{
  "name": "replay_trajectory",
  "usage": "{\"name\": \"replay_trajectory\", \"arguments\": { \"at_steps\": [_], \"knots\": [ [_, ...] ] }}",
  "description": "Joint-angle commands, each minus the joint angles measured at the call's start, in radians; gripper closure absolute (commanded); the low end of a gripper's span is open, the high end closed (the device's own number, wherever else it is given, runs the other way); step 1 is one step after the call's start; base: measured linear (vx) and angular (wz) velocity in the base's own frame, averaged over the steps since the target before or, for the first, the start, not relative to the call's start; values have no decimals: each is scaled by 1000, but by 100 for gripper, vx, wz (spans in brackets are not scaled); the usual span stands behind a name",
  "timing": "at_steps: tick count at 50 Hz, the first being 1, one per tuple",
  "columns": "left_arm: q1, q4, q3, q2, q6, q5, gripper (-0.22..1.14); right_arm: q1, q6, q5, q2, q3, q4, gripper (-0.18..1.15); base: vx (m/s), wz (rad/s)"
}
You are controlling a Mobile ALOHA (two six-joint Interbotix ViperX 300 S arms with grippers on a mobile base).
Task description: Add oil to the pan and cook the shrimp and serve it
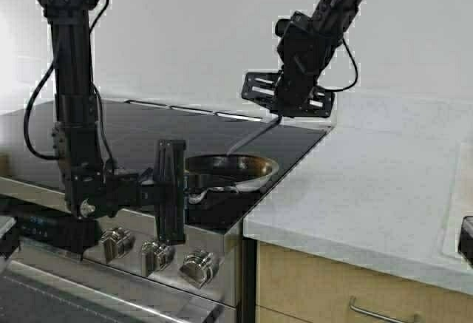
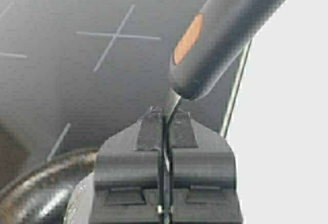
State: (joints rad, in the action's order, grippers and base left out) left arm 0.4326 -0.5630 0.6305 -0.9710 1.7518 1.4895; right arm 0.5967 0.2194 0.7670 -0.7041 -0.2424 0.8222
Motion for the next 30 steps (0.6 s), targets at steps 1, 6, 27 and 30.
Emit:
{"name": "replay_trajectory", "arguments": {
  "at_steps": [1,6,27,30],
  "knots": [
    [3,-8,-12,18,-3,21,89,31,2,-28,48,54,-12,89,0,0],
    [3,0,-12,18,-3,21,89,51,2,-38,29,72,-12,89,0,0],
    [-54,-3,-83,-58,-3,87,89,58,2,-25,58,20,-12,89,0,0],
    [-66,2,-86,-71,-9,114,89,58,2,-25,67,12,-12,89,0,0]
  ]
}}
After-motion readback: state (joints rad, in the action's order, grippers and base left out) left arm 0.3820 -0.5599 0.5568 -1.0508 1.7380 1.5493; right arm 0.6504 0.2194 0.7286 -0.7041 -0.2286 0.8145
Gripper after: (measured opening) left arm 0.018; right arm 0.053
